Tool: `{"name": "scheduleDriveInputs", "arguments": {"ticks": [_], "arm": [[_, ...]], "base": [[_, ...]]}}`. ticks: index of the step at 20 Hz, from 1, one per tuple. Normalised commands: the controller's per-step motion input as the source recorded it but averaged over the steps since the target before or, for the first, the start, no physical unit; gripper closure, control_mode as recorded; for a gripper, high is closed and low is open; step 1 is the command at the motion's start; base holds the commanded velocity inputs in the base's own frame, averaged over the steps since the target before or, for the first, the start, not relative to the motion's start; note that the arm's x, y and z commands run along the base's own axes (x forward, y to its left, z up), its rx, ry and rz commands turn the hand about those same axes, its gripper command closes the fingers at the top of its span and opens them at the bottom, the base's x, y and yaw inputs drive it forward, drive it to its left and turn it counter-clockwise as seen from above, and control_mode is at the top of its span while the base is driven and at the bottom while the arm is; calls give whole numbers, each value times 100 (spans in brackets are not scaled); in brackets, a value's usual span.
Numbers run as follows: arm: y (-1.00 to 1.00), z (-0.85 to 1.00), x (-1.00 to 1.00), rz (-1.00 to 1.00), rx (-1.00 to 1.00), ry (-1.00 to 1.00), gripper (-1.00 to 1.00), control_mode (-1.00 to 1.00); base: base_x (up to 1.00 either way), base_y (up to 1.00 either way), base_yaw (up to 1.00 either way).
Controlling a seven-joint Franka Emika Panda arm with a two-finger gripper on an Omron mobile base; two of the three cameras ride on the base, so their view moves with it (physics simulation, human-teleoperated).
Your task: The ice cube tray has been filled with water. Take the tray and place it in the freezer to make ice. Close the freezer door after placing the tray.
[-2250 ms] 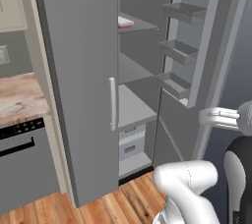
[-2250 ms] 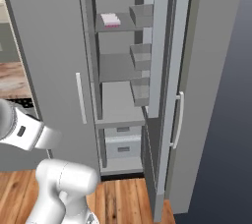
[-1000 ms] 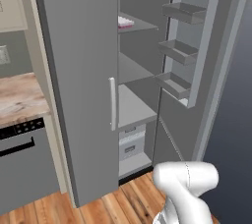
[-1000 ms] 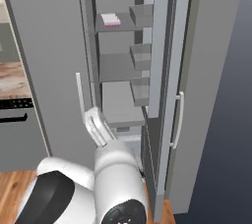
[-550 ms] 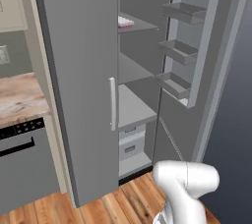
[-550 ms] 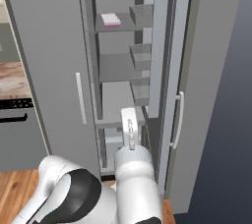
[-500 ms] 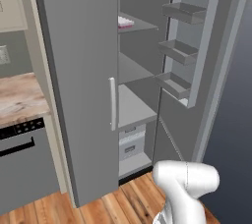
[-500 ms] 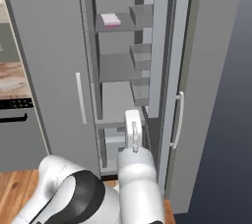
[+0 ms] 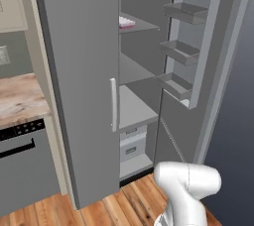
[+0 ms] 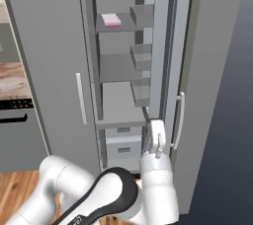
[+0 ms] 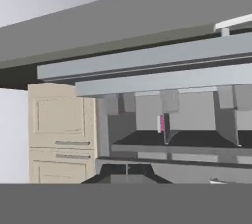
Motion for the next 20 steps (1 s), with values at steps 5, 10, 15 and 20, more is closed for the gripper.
{"name": "scheduleDriveInputs", "arguments": {"ticks": [5, 10, 15, 20], "arm": [[-34, -30, 58, 0, 0, 0, 100, -100], [-48, -17, 33, -4, 0, 1, 100, -100], [-31, -20, 39, -8, 0, 9, 100, -100], [-11, -20, 45, -7, -4, 13, 100, -100]], "base": [[0, 0, 0], [0, 0, 0], [0, 0, 0], [0, 0, 0]]}}
